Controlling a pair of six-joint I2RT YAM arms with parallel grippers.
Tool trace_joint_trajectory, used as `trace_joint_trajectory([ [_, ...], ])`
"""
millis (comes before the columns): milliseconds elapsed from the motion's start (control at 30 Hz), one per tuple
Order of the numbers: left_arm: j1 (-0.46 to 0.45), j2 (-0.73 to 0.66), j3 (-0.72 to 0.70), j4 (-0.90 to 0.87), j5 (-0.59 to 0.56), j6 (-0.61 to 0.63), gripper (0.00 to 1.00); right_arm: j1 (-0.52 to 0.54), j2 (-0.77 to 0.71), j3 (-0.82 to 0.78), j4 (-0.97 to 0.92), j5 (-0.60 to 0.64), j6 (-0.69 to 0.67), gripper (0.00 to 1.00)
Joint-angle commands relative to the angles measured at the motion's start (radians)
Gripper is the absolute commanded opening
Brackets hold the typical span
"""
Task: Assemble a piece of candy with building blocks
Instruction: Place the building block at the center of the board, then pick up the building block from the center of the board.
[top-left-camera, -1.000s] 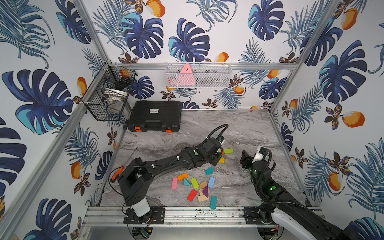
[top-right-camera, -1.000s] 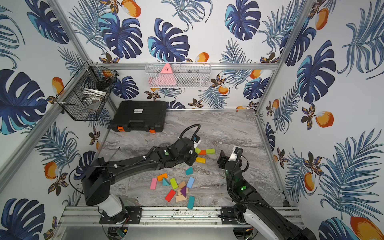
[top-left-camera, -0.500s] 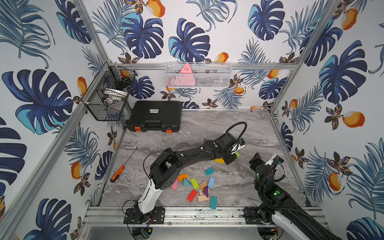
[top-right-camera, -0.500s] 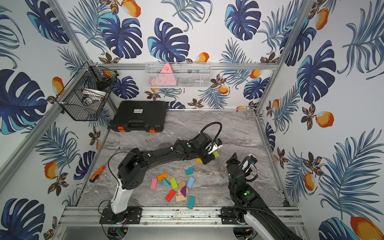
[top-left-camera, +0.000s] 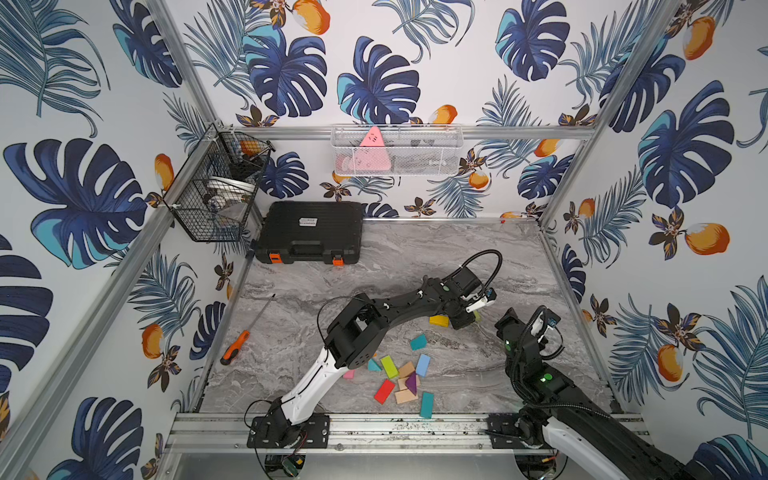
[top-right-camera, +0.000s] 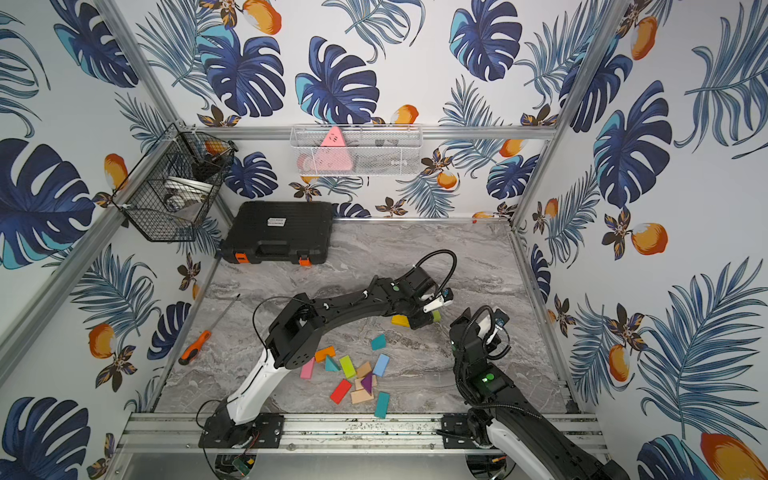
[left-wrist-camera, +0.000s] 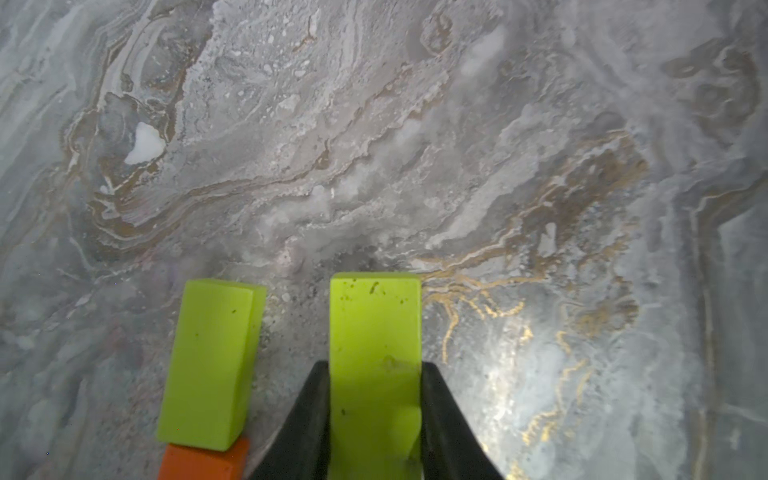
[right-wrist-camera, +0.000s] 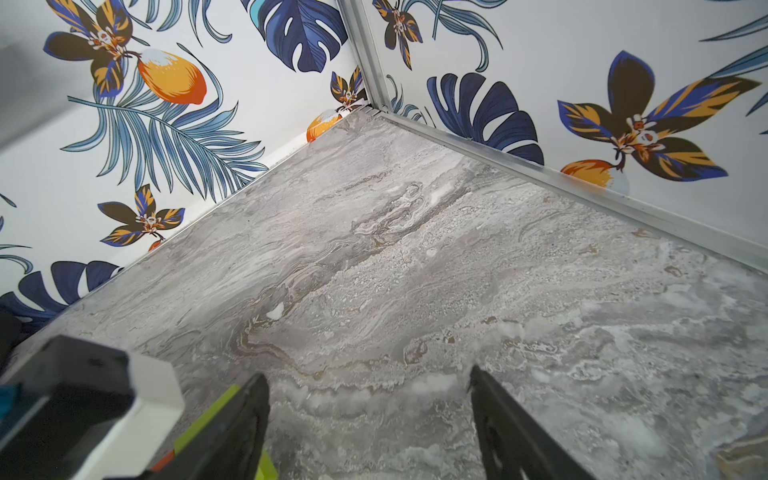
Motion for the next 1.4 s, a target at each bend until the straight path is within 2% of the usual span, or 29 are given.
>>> trace_joint_trajectory([
  [0, 0.003, 0.012, 0.013, -0.045, -0.016, 0.060, 0.21, -0.002, 0.003, 0.000, 0.036, -0.010, 0.006, 0.78],
  [233, 0.013, 0.036, 0.021, -0.062, -0.039, 0.093, 0.22, -0.004, 0.070, 0.026, 0.040, -0.024, 0.004, 0.80],
  [467, 0.020, 0.051, 0.032, -0.056, -0.064, 0.088, 0.27, -0.007, 0.097, 0.031, 0.048, -0.039, -0.005, 0.80],
  [567, 0.020, 0.053, 0.038, -0.064, -0.068, 0.081, 0.35, -0.007, 0.095, 0.031, 0.049, -0.042, -0.005, 0.81],
  [700, 0.020, 0.026, 0.020, -0.040, -0.089, 0.073, 0.57, -0.007, 0.108, 0.033, 0.054, -0.047, -0.006, 0.81],
  [867, 0.017, -0.029, 0.007, -0.032, -0.092, 0.073, 0.60, -0.007, 0.126, 0.037, 0.055, -0.056, -0.008, 0.81],
  [1067, 0.002, -0.153, -0.019, -0.001, -0.128, 0.041, 0.60, -0.007, 0.133, 0.040, 0.053, -0.066, -0.012, 0.82],
  [1167, 0.003, -0.262, -0.065, 0.022, -0.176, -0.012, 0.60, -0.007, 0.112, 0.044, 0.038, -0.091, -0.030, 0.84],
  [1267, 0.009, -0.417, -0.157, 0.030, -0.245, -0.097, 0.59, -0.007, 0.087, 0.038, 0.062, -0.152, -0.086, 0.84],
  [1367, 0.020, -0.638, -0.338, 0.071, -0.274, -0.202, 0.60, -0.008, 0.066, 0.048, 0.053, -0.227, -0.136, 0.85],
])
